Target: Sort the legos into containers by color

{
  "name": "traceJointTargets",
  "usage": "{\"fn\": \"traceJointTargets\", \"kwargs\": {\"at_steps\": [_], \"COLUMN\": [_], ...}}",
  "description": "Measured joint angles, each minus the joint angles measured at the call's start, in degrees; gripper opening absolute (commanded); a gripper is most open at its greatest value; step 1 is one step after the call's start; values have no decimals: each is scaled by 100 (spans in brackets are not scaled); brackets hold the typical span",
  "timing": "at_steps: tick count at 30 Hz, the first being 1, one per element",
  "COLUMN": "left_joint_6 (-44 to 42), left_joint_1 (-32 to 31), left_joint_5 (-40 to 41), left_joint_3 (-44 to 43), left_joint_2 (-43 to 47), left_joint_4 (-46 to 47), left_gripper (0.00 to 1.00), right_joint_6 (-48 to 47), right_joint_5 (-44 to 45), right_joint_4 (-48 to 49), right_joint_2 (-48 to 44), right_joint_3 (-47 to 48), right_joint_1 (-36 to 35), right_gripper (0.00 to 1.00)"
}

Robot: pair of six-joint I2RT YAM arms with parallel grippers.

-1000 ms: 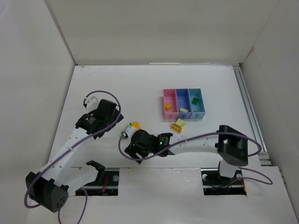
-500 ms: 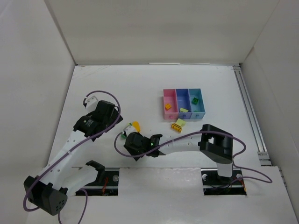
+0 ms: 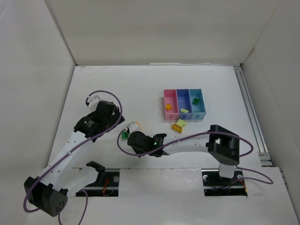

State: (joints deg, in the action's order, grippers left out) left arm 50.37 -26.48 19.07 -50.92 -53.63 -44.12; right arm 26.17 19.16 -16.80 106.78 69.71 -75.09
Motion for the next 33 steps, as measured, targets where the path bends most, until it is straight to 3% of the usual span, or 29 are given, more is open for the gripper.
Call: {"fn": "traceJointTargets", "kwargs": {"at_steps": [11,18,26,33], "left_joint_6": [-555,-763,-981,-1237], "left_joint_1": [0,-13,-385,-697], "left_joint_5": [-686,-861,-977,-887], "left_joint_3": [225,212,-236,-1010], "left_joint_2": [-151,-514,-1263,-2107], "left_joint_4": [1043,1539,2028,2269], "left_gripper": [99,99,99,99], "right_joint_6": [-205,-675,-1130,-1408], "right_joint_5": [603,568,-186,-623], "right_joint_4": [-511,-581,-313,-284], "right_joint_2": [-1215,-1609,-1766,-1508], "right_joint_3": [-9,-15,-22,208], "right_joint_1": [304,1504,3296,3884], "right_gripper": [19,18,17,17]}}
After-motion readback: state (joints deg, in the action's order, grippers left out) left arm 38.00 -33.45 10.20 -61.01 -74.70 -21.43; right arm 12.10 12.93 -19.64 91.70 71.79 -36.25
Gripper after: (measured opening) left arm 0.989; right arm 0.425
